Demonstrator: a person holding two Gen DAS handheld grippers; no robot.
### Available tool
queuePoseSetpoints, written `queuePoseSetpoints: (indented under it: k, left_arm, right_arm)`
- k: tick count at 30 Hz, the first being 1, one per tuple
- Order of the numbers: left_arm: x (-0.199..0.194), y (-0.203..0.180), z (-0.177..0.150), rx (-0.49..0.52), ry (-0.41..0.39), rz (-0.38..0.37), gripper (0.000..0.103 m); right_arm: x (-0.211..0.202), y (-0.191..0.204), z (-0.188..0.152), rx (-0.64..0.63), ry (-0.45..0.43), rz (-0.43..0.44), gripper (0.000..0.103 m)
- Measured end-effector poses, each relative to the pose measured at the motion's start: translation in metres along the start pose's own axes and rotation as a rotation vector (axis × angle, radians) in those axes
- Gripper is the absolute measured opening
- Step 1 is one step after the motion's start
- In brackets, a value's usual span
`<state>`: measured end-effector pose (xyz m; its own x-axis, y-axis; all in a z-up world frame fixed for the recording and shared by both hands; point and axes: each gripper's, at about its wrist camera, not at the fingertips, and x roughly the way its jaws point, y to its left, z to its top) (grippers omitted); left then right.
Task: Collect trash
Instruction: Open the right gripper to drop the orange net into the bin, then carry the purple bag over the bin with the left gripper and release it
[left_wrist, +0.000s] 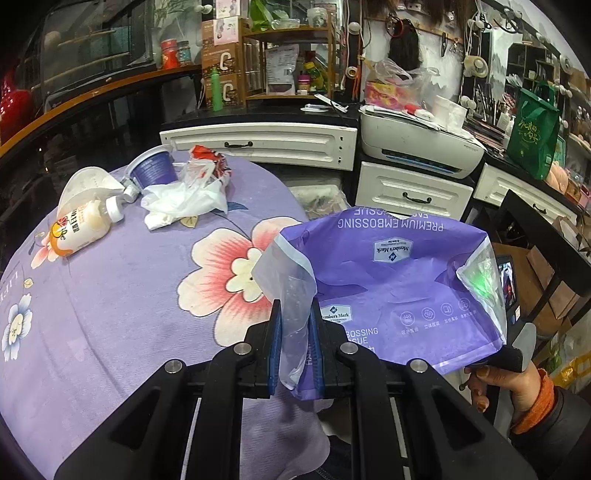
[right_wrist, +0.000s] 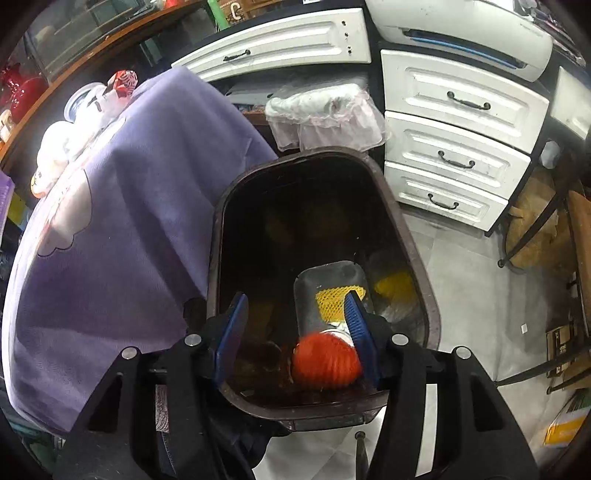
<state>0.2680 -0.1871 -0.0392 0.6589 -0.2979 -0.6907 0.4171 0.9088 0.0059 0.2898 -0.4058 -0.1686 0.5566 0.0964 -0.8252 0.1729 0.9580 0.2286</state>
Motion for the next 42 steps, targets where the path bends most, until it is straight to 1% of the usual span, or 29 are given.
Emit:
queuePoseSetpoints:
  k: [3, 9, 13, 17, 21, 23, 25, 28, 32, 35, 37, 42]
  left_arm:
    - [0.007, -0.01, 0.001, 0.02, 0.009, -0.008, 0.014]
    - [0.026, -0.033, 0.003, 0.059, 0.04, -0.032, 0.014]
    - [0.04, -0.051, 0.003, 0.087, 0.063, -0.052, 0.014]
    - [0.057, -0.069, 0.0, 0.118, 0.09, -0.064, 0.014]
    - [0.074, -0.083, -0.005, 0.148, 0.12, -0.065, 0.014]
    - [0.087, -0.091, -0.009, 0.166, 0.141, -0.06, 0.014]
    - [0.098, -0.096, -0.013, 0.178, 0.162, -0.052, 0.014]
    - [0.117, -0.101, -0.018, 0.185, 0.191, -0.047, 0.014]
    - [0.144, -0.102, -0.022, 0.187, 0.235, -0.014, 0.014]
    - [0.156, -0.102, -0.024, 0.191, 0.253, 0.001, 0.014]
    - [0.168, -0.102, -0.028, 0.198, 0.273, 0.025, 0.014]
    - [0.188, -0.096, -0.033, 0.174, 0.312, 0.054, 0.014]
  right_arm:
    - [-0.016, -0.007, 0.004, 0.01, -0.042, -0.04, 0.055]
    - [-0.058, -0.032, 0.016, 0.069, -0.162, -0.207, 0.055]
    - [-0.092, -0.051, 0.022, 0.122, -0.254, -0.261, 0.055]
    - [-0.118, -0.064, 0.024, 0.152, -0.318, -0.314, 0.055]
    - [-0.138, -0.073, 0.024, 0.177, -0.361, -0.313, 0.055]
    - [-0.143, -0.073, 0.022, 0.181, -0.372, -0.283, 0.056]
    - [-0.145, -0.069, 0.019, 0.18, -0.381, -0.258, 0.061]
    - [-0.148, -0.06, 0.018, 0.162, -0.395, -0.228, 0.062]
    - [-0.143, -0.053, 0.015, 0.154, -0.387, -0.202, 0.062]
    - [-0.137, -0.05, 0.014, 0.153, -0.376, -0.187, 0.062]
    - [-0.134, -0.048, 0.013, 0.151, -0.369, -0.18, 0.062]
    - [-0.123, -0.046, 0.012, 0.149, -0.349, -0.17, 0.063]
